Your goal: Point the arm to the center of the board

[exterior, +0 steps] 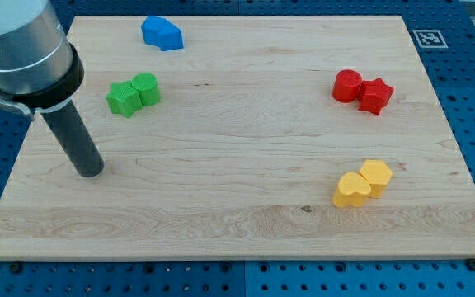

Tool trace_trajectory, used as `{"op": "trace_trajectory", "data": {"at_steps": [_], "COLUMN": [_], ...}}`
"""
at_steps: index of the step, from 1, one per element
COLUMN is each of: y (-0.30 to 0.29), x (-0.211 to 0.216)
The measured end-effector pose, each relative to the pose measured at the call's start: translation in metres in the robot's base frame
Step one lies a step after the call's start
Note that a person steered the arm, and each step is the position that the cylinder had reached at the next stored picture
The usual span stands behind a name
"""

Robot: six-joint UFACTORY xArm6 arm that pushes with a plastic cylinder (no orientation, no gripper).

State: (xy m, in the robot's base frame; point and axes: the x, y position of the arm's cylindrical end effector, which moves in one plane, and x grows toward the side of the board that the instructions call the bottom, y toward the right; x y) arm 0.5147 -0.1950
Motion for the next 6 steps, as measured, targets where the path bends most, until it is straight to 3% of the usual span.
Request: {"op": "trace_trajectory", "data": {"at_steps": [5,6], "y": [0.026,0.086], "x": [-0.035,-0.035]}}
